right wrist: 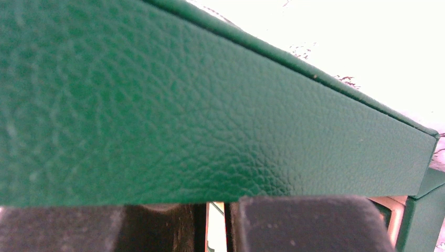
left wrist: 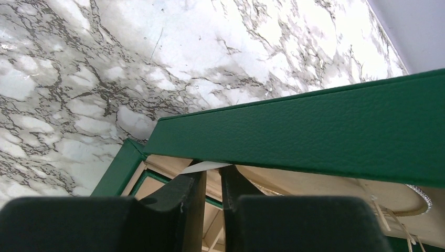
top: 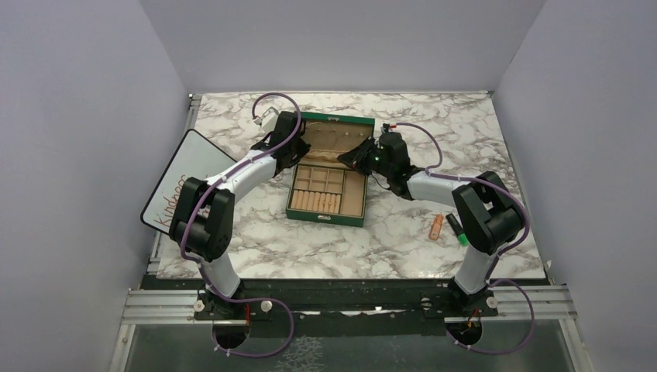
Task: Organize the mixed jewelry
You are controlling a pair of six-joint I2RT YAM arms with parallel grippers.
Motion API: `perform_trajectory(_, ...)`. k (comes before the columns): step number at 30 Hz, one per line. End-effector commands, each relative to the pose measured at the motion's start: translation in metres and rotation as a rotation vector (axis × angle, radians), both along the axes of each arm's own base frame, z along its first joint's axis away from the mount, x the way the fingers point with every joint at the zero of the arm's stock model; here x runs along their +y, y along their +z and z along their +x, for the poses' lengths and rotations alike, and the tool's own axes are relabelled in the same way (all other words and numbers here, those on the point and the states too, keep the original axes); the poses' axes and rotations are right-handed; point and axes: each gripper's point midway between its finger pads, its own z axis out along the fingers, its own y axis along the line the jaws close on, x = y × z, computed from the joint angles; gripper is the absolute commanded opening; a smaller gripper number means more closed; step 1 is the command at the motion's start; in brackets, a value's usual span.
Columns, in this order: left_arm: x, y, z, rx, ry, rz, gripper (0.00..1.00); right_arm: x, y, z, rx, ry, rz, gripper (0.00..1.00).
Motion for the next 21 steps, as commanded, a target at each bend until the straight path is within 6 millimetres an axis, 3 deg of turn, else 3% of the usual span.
perform_trajectory(1,0.014,-0.010,0.003,0.009,0.035,0.053,0.12,0.001,0.012,-0.005,-0.015,0.010,0.007,0.17)
perform_trajectory(9,-0.005,0.004,0.006,0.010,-0.027,-0.047,0.13,-0.003,0.023,-0.006,-0.037,0.000,0.009,0.17)
perform_trajectory(15,-0.009,0.017,0.003,-0.004,-0.021,-0.097,0.32,-0.007,0.045,-0.011,-0.084,-0.004,0.019,0.17)
perform_trajectory(21,-0.016,0.030,-0.002,-0.024,-0.036,-0.160,0.42,-0.010,0.061,-0.019,-0.116,0.017,0.019,0.19)
